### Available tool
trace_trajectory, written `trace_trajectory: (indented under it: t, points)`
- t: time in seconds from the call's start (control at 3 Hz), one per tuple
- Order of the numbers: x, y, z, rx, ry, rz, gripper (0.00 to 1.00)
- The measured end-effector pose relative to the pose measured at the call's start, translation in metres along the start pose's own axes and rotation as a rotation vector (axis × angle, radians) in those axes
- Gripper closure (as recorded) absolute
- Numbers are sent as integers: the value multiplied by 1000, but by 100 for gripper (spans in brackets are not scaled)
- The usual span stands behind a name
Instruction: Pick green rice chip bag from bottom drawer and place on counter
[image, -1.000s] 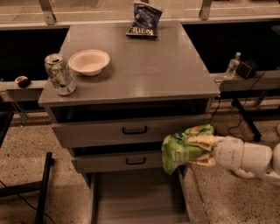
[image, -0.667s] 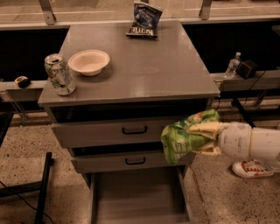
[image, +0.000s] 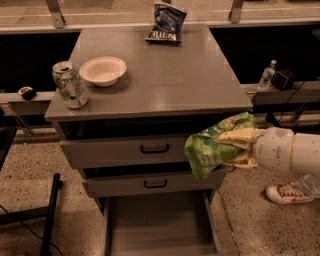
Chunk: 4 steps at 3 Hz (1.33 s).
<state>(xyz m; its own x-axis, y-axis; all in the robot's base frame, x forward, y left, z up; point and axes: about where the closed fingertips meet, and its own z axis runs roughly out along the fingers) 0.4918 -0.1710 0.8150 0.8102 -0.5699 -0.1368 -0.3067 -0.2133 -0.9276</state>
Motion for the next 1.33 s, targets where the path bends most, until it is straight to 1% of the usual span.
trace_trajectory:
  t: [0.33, 0.67, 1.0, 1.33]
  points:
    - [-3, -19, 3, 27, -23, -15, 100]
    - [5, -61, 18, 29, -46, -45, 100]
    - [17, -98, 38, 18, -70, -75, 100]
    - [39, -136, 71, 5, -99, -72, 100]
